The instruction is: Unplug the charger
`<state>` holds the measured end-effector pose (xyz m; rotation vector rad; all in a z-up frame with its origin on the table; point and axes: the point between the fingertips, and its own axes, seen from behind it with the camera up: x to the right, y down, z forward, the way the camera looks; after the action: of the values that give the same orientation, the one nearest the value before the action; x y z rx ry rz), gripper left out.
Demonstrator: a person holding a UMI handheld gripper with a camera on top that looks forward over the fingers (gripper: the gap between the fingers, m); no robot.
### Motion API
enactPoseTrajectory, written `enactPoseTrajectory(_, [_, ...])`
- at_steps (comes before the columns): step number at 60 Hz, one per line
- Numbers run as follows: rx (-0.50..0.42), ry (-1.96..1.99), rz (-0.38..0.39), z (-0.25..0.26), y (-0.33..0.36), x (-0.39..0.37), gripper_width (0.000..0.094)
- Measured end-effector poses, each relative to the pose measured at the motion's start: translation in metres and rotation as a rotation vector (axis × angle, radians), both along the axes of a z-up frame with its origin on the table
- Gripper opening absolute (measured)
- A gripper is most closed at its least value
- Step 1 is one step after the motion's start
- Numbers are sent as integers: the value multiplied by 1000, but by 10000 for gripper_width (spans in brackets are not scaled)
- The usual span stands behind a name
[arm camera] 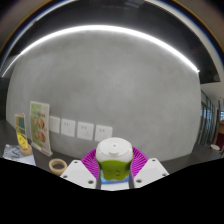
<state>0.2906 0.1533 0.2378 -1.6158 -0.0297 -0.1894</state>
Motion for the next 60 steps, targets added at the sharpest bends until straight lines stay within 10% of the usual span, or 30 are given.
enactPoseTrajectory(11, [-390,84,11,-142,-8,40,378])
enactPoseTrajectory(22, [-557,111,23,-200,-4,48,456])
enactPoseTrajectory(38, [-520,151,-20,-201,15,53,535])
enactPoseTrajectory(46, [-500,172,-39,-200,14,51,833])
enactPoseTrajectory(60, [-481,188,-99,-177,-44,22,828])
